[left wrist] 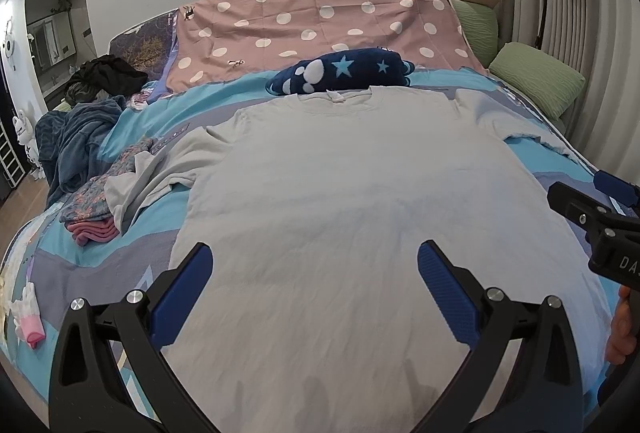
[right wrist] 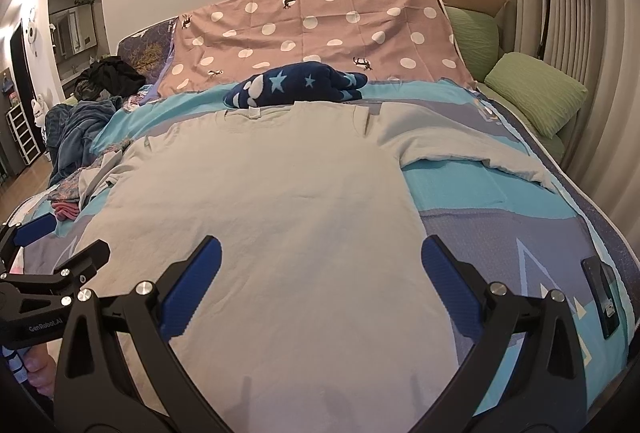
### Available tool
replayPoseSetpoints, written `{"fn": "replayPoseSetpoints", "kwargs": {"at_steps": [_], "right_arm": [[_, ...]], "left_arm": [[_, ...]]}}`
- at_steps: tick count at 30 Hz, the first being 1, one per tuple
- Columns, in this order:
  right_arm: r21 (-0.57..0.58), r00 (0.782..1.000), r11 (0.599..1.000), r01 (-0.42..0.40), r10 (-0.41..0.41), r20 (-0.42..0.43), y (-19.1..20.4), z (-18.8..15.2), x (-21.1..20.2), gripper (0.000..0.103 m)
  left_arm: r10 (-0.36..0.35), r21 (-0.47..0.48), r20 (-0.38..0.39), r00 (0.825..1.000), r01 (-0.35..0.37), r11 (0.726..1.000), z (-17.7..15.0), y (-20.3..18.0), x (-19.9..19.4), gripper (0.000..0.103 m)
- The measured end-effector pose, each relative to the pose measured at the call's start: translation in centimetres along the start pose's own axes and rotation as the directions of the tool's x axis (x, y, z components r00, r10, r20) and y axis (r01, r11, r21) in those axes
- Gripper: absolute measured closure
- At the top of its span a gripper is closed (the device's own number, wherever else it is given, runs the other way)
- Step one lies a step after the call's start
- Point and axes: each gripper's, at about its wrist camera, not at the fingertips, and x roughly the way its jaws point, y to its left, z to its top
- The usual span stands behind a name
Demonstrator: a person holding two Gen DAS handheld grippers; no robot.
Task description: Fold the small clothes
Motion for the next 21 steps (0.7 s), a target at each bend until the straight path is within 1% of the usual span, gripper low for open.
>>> {"fn": "replayPoseSetpoints", "kwargs": {"at_steps": [9,10,12,21], "right_arm": [[-0.002,1.000,1.000,-0.004,0.004,0.008,0.2,0.0,-0.3,0.002],[-0.002,1.000,1.000,-0.006,0.006,0.005,0.2,-0.1,-0.4,0.002],[-0.006,1.000,1.000,-0.009,0.009,0.003,0.5,0.0,-0.4,0.002],[-0.024,1.000,1.000,-0.005,0.005,0.006,1.2,0.0,-0.7,0.002]], "left_arm": [[0.019,-0.007,0.003,1.000,-0.019,1.000,0.0,-0.1,-0.4,0.001],[0.020,-0.008,0.006,1.000,-0.020,1.000,-0.5,0.2,-0.8,0.001],[0.022,-0.008,0.008,1.000,-0.022,1.000,-0.6,0.3,-1.0,0.001],[0.023,-0.010,0.004,1.000,-0.023,1.000,-0.6,0.4,-0.7,0.001]]}}
